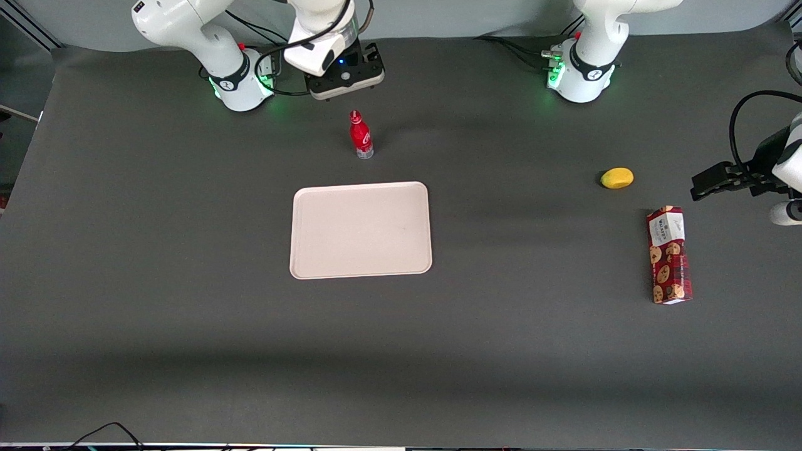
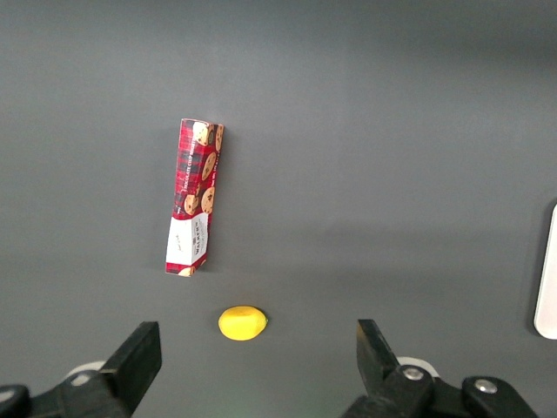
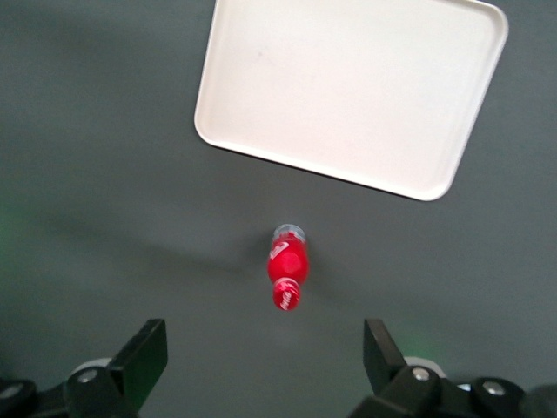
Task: Place coke bottle on tray
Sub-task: 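Lower the open right gripper around the bottle's neck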
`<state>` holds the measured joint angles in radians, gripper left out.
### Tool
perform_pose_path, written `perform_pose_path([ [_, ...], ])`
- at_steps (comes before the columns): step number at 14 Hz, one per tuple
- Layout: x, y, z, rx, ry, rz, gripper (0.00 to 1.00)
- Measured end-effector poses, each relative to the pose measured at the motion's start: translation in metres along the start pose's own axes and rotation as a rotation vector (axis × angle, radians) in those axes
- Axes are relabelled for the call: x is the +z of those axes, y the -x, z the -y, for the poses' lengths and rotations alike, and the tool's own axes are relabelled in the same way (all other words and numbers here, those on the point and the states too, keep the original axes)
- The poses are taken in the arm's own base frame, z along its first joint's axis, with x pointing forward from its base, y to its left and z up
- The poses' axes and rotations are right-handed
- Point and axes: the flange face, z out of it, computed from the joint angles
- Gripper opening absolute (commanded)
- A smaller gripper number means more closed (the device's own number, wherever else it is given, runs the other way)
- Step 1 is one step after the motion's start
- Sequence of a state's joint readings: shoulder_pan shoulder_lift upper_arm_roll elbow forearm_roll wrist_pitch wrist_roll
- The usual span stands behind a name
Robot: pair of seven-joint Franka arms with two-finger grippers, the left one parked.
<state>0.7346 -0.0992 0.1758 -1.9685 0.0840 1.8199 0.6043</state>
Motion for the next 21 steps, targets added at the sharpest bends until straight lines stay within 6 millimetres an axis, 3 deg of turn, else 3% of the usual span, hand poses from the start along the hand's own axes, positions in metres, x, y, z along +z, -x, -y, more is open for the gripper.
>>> perform_pose_path([
  [4, 0.072, 0.051, 0.018, 0.005, -0.004, -0.067, 1.0],
  [8, 0.136, 0.072, 0.004, -0.016, -0.024, -0.138, 1.0],
  [14, 0.175, 0.08, -0.013, -0.037, -0.013, -0.17, 1.0],
  [21, 0.205, 0.079, -0.015, -0.036, 0.01, -0.116, 1.0],
])
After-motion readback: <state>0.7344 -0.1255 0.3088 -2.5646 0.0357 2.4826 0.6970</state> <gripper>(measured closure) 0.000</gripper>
